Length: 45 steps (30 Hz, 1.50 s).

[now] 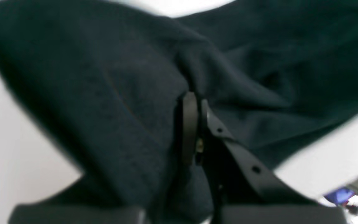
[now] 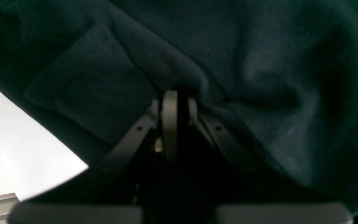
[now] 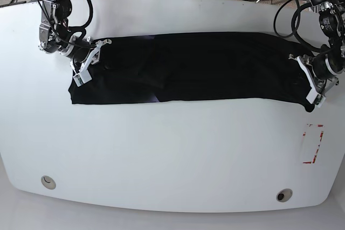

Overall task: Layout the t-shirt on the table in an organized manner, then fold the t-shirt properly
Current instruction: 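Lift the strip's end with the left gripper toward the middle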

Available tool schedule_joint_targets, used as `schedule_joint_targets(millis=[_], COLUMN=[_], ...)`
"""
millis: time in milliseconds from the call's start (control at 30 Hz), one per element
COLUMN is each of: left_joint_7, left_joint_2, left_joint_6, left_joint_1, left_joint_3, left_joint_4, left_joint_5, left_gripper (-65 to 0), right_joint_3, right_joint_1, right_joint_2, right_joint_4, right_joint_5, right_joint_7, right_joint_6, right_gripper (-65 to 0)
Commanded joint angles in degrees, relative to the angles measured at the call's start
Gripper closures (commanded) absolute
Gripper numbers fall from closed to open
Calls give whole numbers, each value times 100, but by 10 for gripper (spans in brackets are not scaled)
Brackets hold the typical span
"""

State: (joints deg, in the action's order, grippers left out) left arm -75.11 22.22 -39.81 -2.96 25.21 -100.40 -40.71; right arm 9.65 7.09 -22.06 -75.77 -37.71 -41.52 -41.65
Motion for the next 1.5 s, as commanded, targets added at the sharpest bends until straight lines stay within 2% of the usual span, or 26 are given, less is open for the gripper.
schedule_joint_targets(millis=[0,133,367,633,900,1033,1200,1467], left_joint_7=[-150,-282,-282,-273,-273,-273,-273,-256], left_joint_2=[68,42,-424,-995,-1444,-1628,-1751,-1760], left_joint_6=[-19,-19,-19,-19,-6,241,285,285], left_joint_1=[46,63,81,116,301,301,301,301], left_joint_3=[-205,-671,-1462,-2051,-2244,-2253,-2253,-2235], left_joint_4=[-496,-769,-874,-822,-813,-813,-813,-813], left_joint_5=[-57,-92,-92,-39,-39,-39,-39,-39], left_gripper=[0,0,0,0,0,0,0,0], right_joint_3=[-38,-38,-38,-38,-38,-38,-38,-38], right_joint_1=[60,60,60,60,60,60,60,60], right_joint_2=[-48,-5,92,110,110,110,110,110], right_joint_4=[56,56,56,47,47,38,38,38], right_joint_5=[558,558,558,558,558,558,558,558], right_joint_7=[-547,-547,-547,-547,-547,-547,-547,-547], right_joint_6=[165,165,165,165,165,165,165,165], right_gripper=[-44,-44,-44,-44,-44,-44,-44,-44])
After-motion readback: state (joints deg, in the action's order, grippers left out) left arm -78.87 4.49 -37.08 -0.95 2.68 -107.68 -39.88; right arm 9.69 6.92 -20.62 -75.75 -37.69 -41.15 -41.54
